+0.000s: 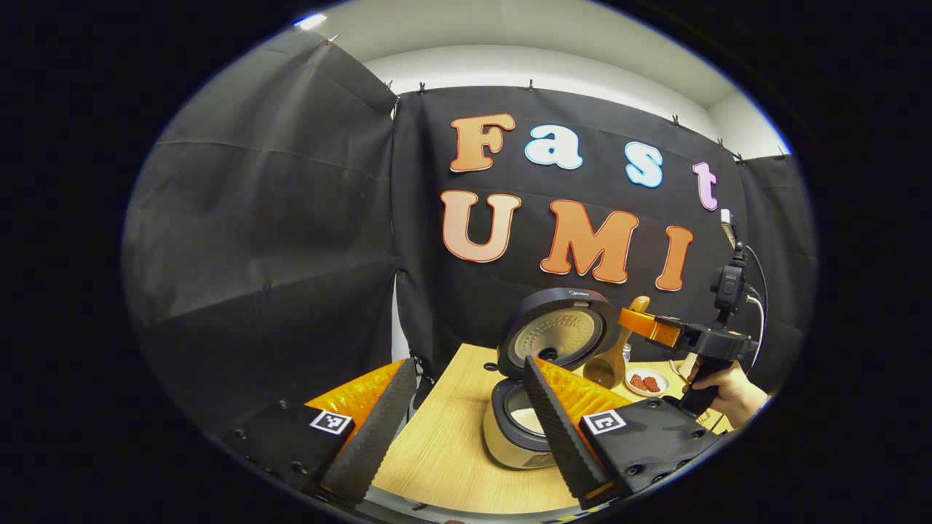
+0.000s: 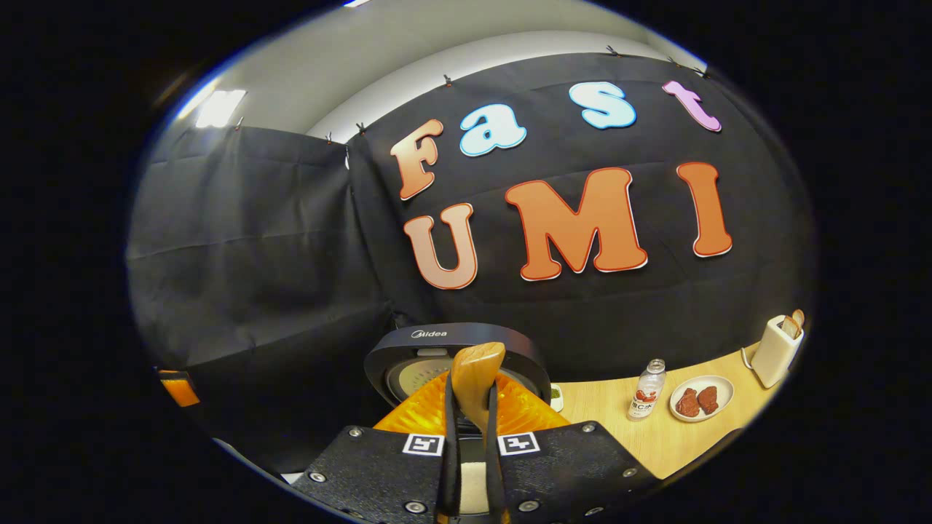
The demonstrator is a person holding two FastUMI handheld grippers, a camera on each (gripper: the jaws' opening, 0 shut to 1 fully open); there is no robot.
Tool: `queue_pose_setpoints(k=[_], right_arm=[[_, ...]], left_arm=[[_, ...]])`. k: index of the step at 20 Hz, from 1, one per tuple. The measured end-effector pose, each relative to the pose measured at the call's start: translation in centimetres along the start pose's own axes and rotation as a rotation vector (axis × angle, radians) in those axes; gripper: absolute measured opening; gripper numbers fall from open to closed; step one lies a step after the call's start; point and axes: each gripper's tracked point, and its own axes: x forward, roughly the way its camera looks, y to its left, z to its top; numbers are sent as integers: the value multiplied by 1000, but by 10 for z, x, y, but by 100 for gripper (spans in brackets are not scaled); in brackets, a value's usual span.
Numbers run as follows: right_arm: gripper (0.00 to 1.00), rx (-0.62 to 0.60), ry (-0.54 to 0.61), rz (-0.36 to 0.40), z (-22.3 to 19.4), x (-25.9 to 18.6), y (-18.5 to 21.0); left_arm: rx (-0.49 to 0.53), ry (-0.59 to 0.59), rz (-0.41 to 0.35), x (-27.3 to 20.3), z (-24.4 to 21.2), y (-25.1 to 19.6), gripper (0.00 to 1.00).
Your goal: Close the left gripper, press the button to open the rice cooker; take a wooden spoon from the chopstick holder with the right hand, scoop a spoonful of rice and pour it into the rice cooker, then put the wooden spoon back into the chopstick holder.
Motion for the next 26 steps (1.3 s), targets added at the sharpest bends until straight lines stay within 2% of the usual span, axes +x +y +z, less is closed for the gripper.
queue_pose_setpoints(k=[6, 12, 17, 21, 22, 23, 26], right_arm=[[13, -95, 4, 20, -11, -1, 9], [13, -56, 15, 33, -14, -3, 8], [13, -27, -13, 29, 5, -15, -1], [13, -37, -42, -11, 24, -37, -28], [8, -35, -53, -26, 29, -44, -37], [13, -34, -63, -43, 35, -53, -48], [13, -20, -90, -103, 50, -80, -84]], left_arm=[[-4, 1, 2, 0, 0, 1, 98], [-7, 1, 6, -2, 0, 1, 98], [-8, -7, 1, -5, 4, -3, 98], [-22, -31, -18, -6, 14, -16, 99], [-25, -31, -25, -5, 13, -20, 98], [-26, -29, -34, -3, 12, -25, 98], [-5, -38, -51, 0, 16, -37, 98]])
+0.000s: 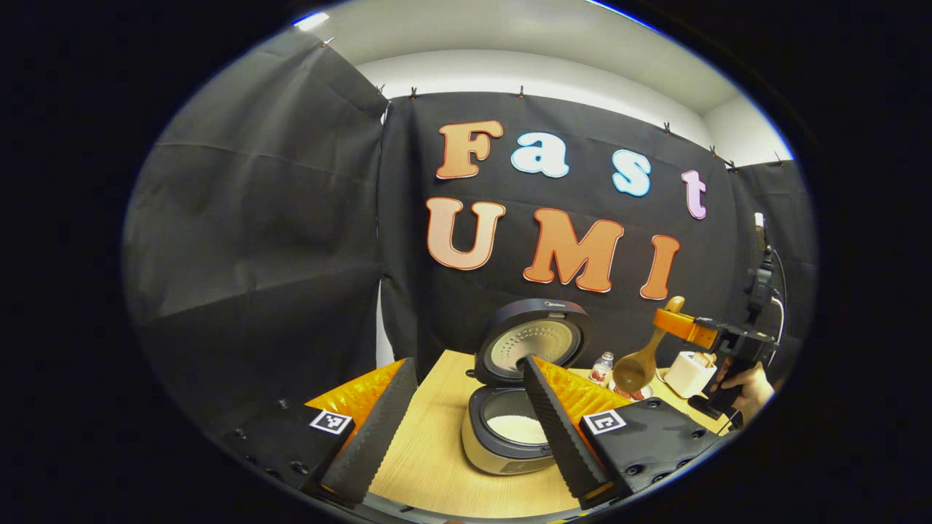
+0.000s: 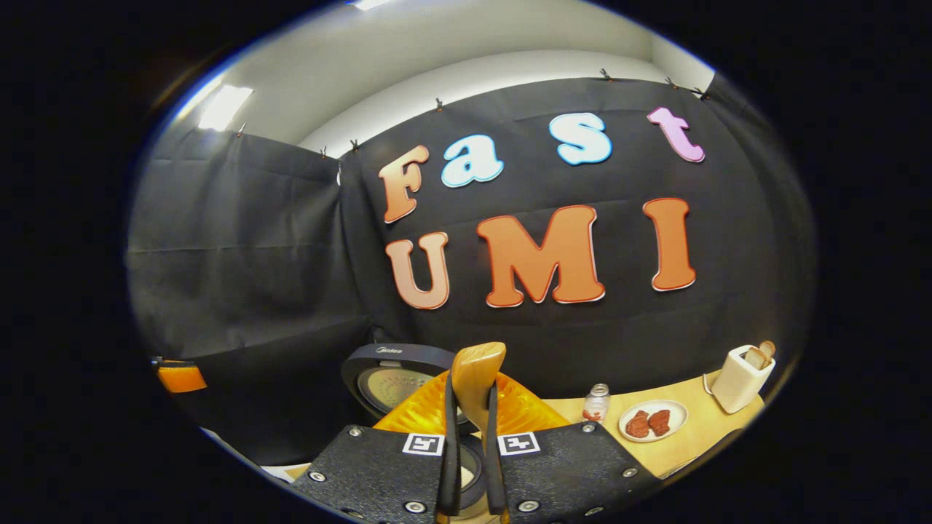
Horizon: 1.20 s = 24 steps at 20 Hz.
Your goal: Close the left gripper, press the button to open the rice cooker; take a wooden spoon from the chopstick holder with the right hand, scoop a spoonful of rice and pour it into the rice cooker, then put the wooden spoon back into the chopstick holder.
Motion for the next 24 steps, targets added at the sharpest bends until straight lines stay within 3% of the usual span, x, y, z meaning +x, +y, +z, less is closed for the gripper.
queue_pose_setpoints(k=[5, 13, 14, 16, 18, 19, 22, 23, 24], right_arm=[[13, -5, -18, -138, 8, -41, -82], [13, 35, 9, -310, -16, -94, -193], [8, 46, 13, -328, -22, -98, -205], [13, 69, 25, -362, -37, -104, -229], [13, 90, 45, -388, -56, -109, -251], [8, 105, 53, -398, -65, -109, -260], [13, 167, 82, -424, -99, -111, -284], [8, 183, 94, -434, -110, -111, -291], [13, 197, 109, -443, -124, -111, -297]], left_arm=[[25, -15, -30, 7, 5, -19, 98], [42, -41, -56, 20, 9, -54, 100], [47, -41, -57, 21, 7, -58, 100], [52, -42, -64, 22, 6, -67, 100], [55, -48, -72, 21, 6, -74, 100], [57, -47, -72, 21, 5, -77, 100], [59, -33, -56, 20, -1, -80, 100], [61, -22, -49, 19, -4, -80, 100], [67, -17, -41, 17, -6, -80, 100]])
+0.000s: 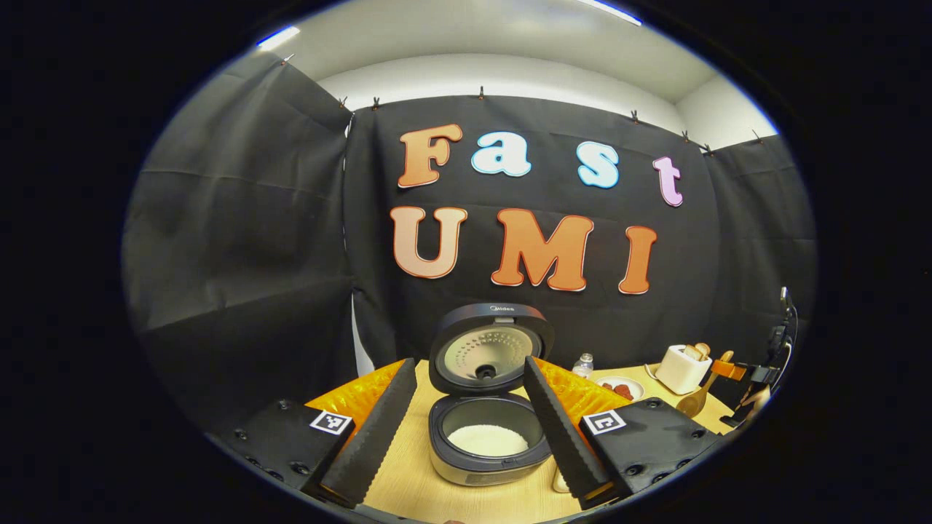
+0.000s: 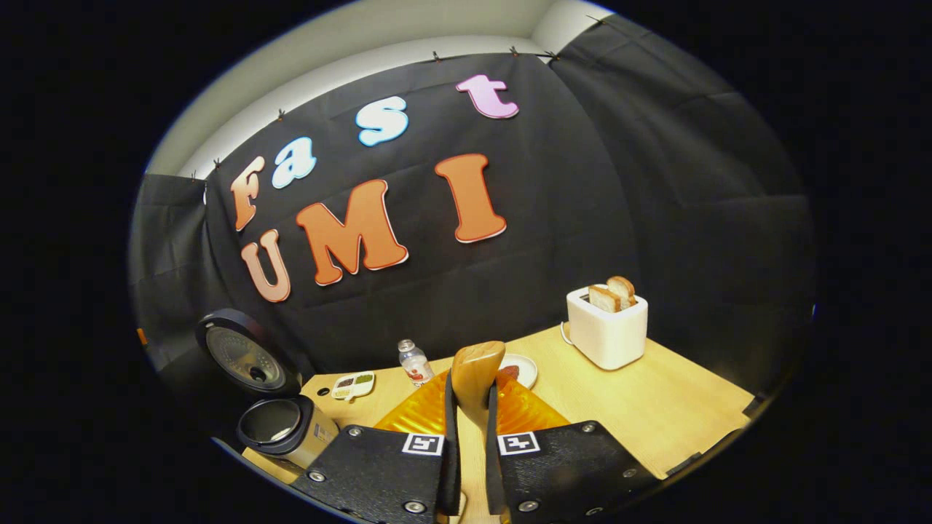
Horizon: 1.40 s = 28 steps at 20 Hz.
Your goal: Close the left gripper, press the button to open the rice cooker; take a wooden spoon from the chopstick holder with the right hand, scoop a spoonful of rice and pour it into the rice cooker, then put the wooden spoon back into the chopstick holder.
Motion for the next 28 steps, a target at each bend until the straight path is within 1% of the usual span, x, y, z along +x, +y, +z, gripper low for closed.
queue_pose_setpoints(k=[6, 11, 15, 17, 18, 20, 23, 24, 25, 27, 28], right_arm=[[13, 52, 74, -30, -48, 26, -29], [13, 107, 108, -34, -71, 36, -42], [13, 179, 120, -21, -76, 34, -51], [15, 204, 120, -16, -78, 32, -57], [18, 208, 123, -23, -79, 31, -59], [22, 205, 133, -28, -82, 29, -65], [27, 227, 102, -53, -66, 28, -75], [35, 230, 95, -66, -61, 26, -80], [40, 225, 90, -75, -56, 25, -84], [60, 184, 76, -101, -47, 20, -90], [72, 154, 69, -115, -40, 16, -94]], left_arm=[[26, -2, 47, -10, 2, -1, 100], [56, -3, 75, -15, 2, -1, 100], [35, -17, 85, -16, 6, -4, 100], [33, -16, 92, -14, 5, -2, 99], [33, -16, 95, -15, 5, -2, 99], [26, -17, 88, -17, 6, -4, 98], [19, -15, 78, -19, 6, -5, 98], [17, -15, 75, -19, 7, -6, 98], [15, -15, 72, -19, 7, -6, 98], [14, -17, 63, -22, 8, -6, 98], [17, -21, 58, -22, 9, -5, 98]])
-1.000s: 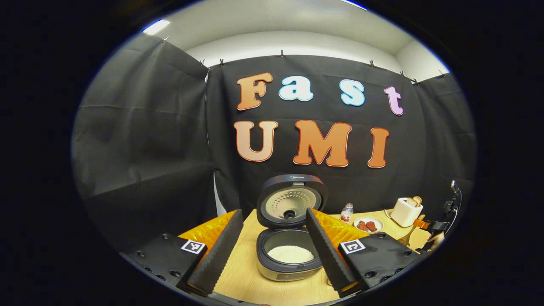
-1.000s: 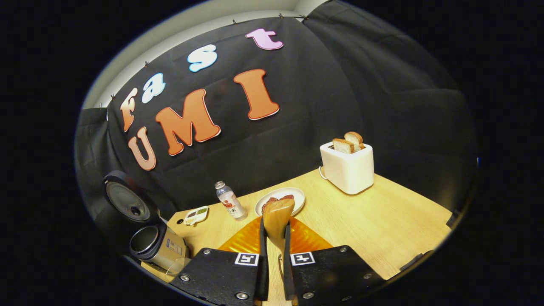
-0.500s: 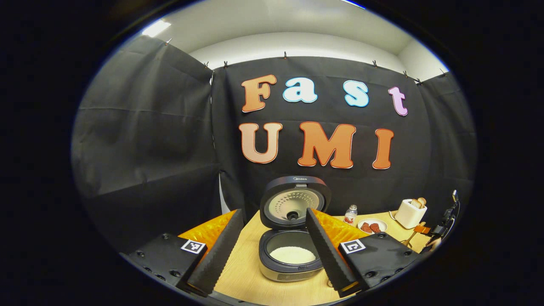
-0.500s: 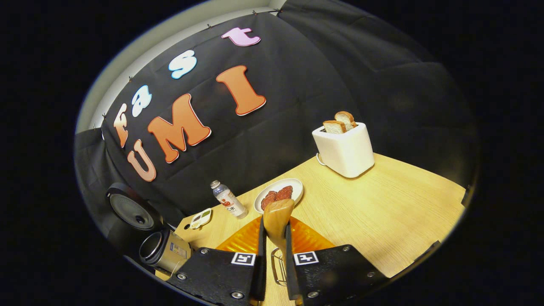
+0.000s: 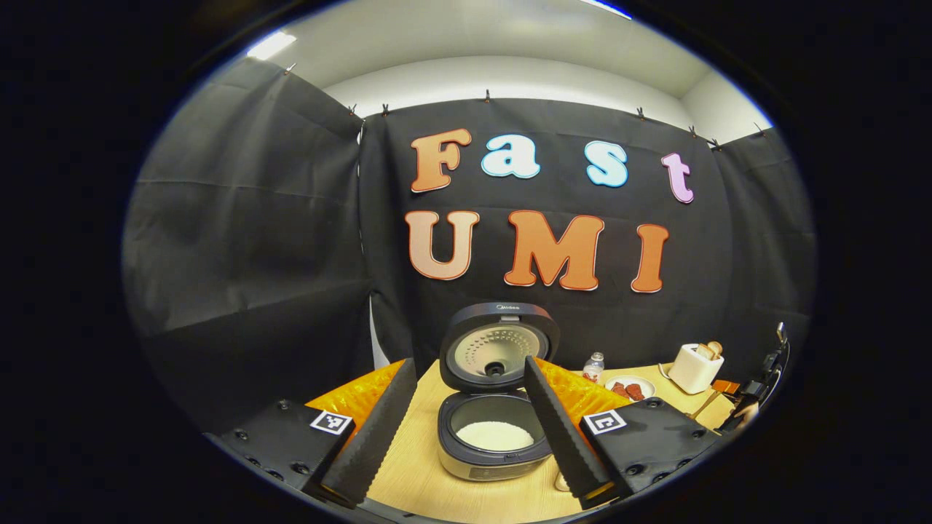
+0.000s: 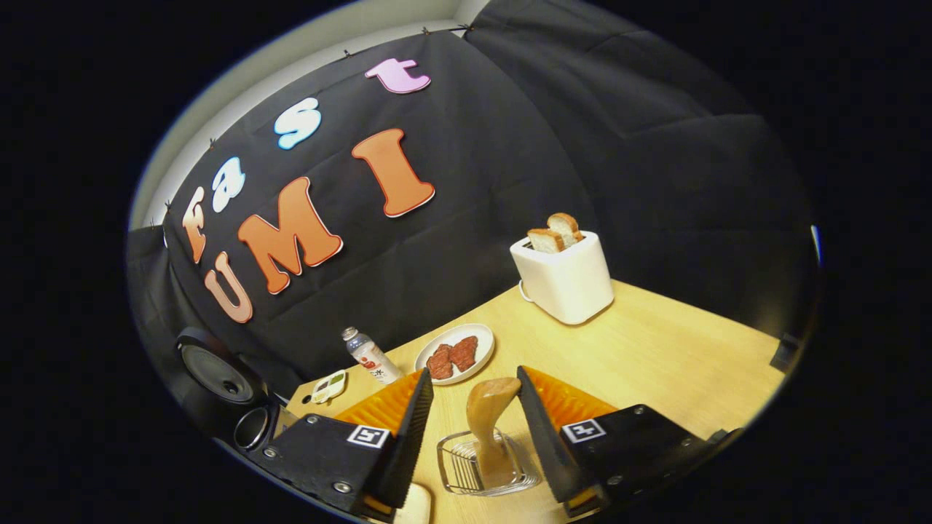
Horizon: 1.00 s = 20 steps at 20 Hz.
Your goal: Close the left gripper, press the button to open the rice cooker; take a wooden spoon from the chopstick holder with the right hand, scoop a spoonful of rice and pour it into the rice cooker, then put the wooden spoon back into the chopstick holder.
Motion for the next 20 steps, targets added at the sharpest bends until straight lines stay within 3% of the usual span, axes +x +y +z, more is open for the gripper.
queue_pose_setpoints(k=[2, 4, 7, 11, 16, 20], right_arm=[[86, -54, -15, -32, 14, -7, -6], [94, -96, -30, -52, 33, -18, -5], [95, -193, -68, -105, 68, -32, -3], [95, -274, -124, -113, 120, -64, 32], [94, -291, -203, -82, 181, -104, 89], [95, -330, -240, -21, 206, -133, 130]], left_arm=[[3, -7, -11, -1, 3, 1, 99], [-5, -9, -30, -3, 5, -1, 98], [-29, -5, -48, 0, 5, 1, 98], [-47, -6, -52, 6, 10, 9, 99], [-76, -24, -57, 33, 39, 16, 99], [-56, -51, -64, 78, 84, 16, 100]])
